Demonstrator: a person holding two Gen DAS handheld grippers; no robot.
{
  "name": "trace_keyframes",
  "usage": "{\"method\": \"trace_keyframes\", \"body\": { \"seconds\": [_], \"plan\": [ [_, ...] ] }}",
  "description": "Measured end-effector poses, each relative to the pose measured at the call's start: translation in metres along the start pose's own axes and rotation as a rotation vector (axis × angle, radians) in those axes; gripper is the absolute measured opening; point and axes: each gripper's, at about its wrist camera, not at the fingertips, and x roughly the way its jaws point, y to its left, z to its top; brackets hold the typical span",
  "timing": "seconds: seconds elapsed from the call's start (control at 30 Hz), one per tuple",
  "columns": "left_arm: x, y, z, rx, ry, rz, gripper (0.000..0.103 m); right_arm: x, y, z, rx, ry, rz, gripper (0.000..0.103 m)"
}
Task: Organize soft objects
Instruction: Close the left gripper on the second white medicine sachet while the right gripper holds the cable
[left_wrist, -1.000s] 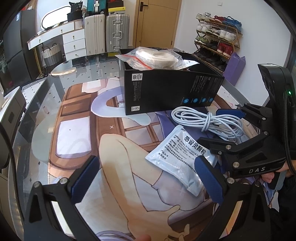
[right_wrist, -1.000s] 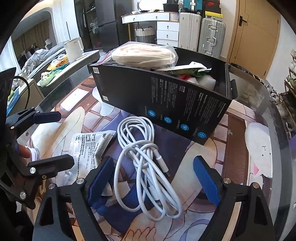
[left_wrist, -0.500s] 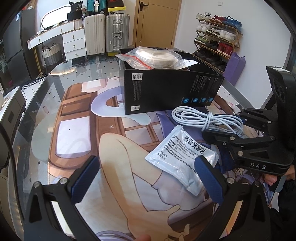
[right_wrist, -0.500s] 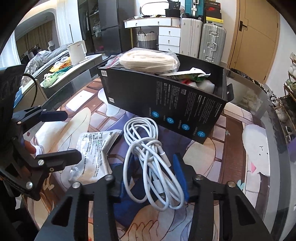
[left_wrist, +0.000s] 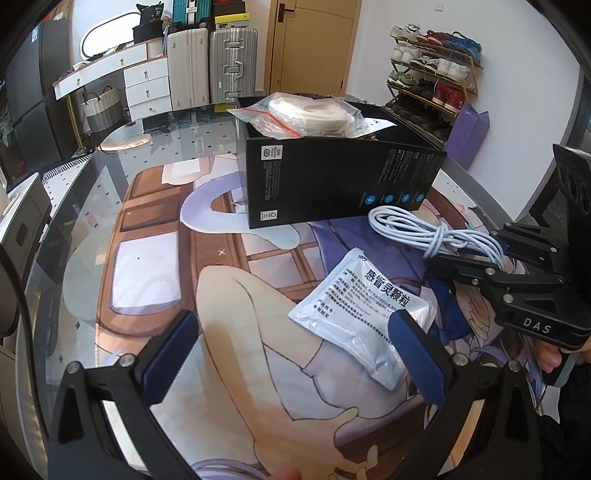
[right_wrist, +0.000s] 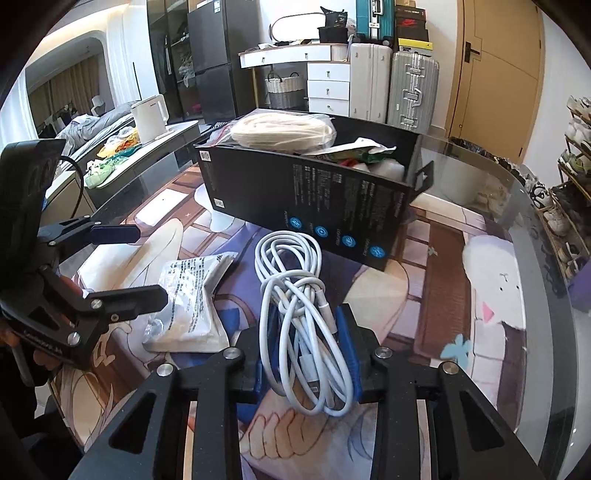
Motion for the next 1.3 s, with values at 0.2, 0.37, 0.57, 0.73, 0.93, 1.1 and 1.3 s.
{"method": "trace_keyframes", "body": {
  "seconds": [0.2,0.37,0.57,0.73,0.93,1.1,1.3],
  "plan": [
    [-0.001,-0.001,0.000,0.003,-0.002,-0.019,0.103,-0.013,-0.010,-0.009,0.030,-0.020,0.001,0.033],
    [-0.001,-0.012,0.000,0.029,0.005,-0.062,0.103,-0.022,-0.017,-0.015,0.048,-0.033,-0.002,0.033],
    [0.004,-0.034,0.002,0.138,0.030,-0.068,0.103,-0.028,-0.023,-0.021,0.067,-0.045,0.011,0.033],
    [0.009,-0.042,0.006,0.206,0.063,-0.049,0.103,-0.034,-0.027,-0.025,0.084,-0.060,0.027,0.033],
    [0.016,-0.052,0.004,0.273,0.095,-0.047,0.103,-0.036,-0.029,-0.026,0.089,-0.062,0.034,0.033],
    [0.023,-0.048,0.011,0.235,0.108,-0.051,0.102,-0.037,-0.028,-0.027,0.091,-0.062,0.036,0.033],
    [0.021,-0.051,0.015,0.243,0.083,-0.059,0.080,-0.037,-0.028,-0.026,0.092,-0.066,0.035,0.033]
  ]
}}
